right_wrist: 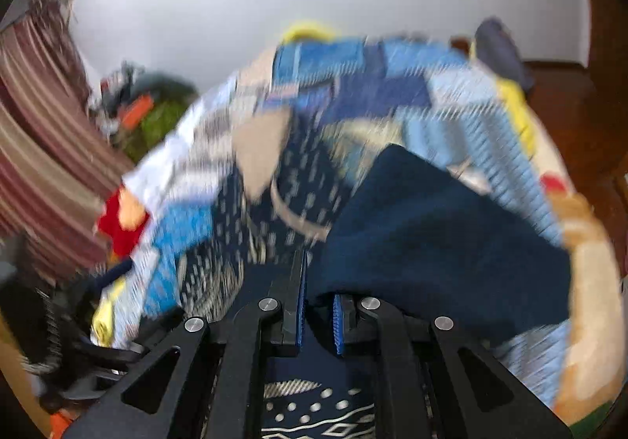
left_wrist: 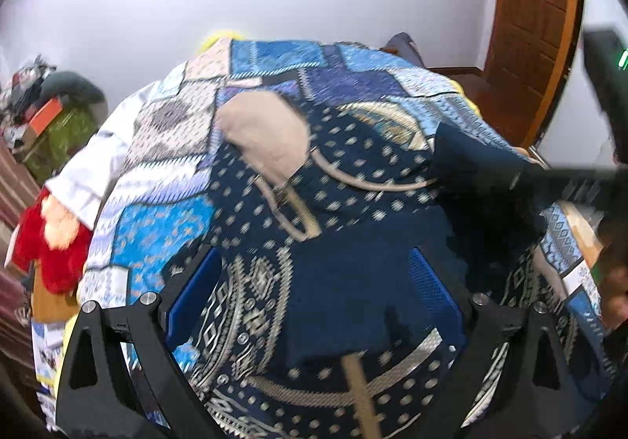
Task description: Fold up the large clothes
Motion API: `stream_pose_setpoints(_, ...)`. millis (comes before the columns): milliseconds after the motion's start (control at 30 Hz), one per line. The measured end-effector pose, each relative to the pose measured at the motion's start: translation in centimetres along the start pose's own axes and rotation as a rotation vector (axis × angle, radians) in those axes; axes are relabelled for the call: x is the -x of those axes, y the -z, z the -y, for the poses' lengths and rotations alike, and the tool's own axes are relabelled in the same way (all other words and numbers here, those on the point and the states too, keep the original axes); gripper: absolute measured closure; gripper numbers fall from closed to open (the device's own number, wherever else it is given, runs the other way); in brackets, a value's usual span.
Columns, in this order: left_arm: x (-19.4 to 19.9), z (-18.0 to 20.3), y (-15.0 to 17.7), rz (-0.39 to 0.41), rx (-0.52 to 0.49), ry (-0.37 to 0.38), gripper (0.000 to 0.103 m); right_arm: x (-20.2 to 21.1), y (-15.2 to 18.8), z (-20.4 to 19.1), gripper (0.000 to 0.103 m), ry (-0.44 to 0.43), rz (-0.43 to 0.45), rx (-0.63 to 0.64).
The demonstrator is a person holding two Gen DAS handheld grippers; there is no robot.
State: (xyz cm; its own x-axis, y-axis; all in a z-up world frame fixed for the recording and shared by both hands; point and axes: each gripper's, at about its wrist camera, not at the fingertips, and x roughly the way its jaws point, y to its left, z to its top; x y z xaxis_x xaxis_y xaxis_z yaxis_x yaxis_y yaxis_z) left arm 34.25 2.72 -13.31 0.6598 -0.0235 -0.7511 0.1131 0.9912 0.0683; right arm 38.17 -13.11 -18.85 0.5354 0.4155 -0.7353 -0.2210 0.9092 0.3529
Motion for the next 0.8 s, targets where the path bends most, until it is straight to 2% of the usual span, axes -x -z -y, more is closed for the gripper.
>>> stream_pose_setpoints(133, -0.7, -2.6, 2.2, -0.049, 0.067, -0.001, 0.006, -5.6, 3.4, -1.2, 0.094, 0.036, -0.168, 0.016)
stream_pose_setpoints(267, -1.6, -4.7, 3.9, -0.1, 0.129, -0.001, 0.006, -8.9, 6.0, -0.7, 0.094, 0.138, -0.305, 0.016)
stream_pose_setpoints(333, -2.0, -5.3, 4.7, -0.122, 0.155, 0.001, 0.006, -8.6, 6.6, -0.3, 0.094, 0.118, -0.294, -0.005)
stream_pose_setpoints(433, -2.3, -5.6, 5.2, -0.15, 0.179, 0.015, 0.007, -8.1, 6.8, 0.3, 0.094, 0.086, -0.355, -0.057)
stream_pose_setpoints(500, -2.3, -5.4, 5.1, -0.151, 0.189, 0.028, 0.007, -7.4, 7.2, 1.2, 0.094, 0.039, -0.391, -0.109)
stream_pose_setpoints(667, -1.5, -3.4, 3.6, -0.129, 0.153, 0.052, 0.006, -5.6, 8.5, 2.9, 0.094, -0.091, -0.415, -0.196)
stream_pose_setpoints(733, -1.4, -1.7, 2.3, -0.12, 0.119, 0.081, 0.006, -5.1, 9.1, 3.1, 0.094, -0.103, -0.41, -0.206)
stream_pose_setpoints(800, -1.4, -0.1, 1.2, -0.116, 0.091, 0.111, 0.006, -4.3, 9.5, 3.6, 0.094, -0.074, -0.385, -0.188)
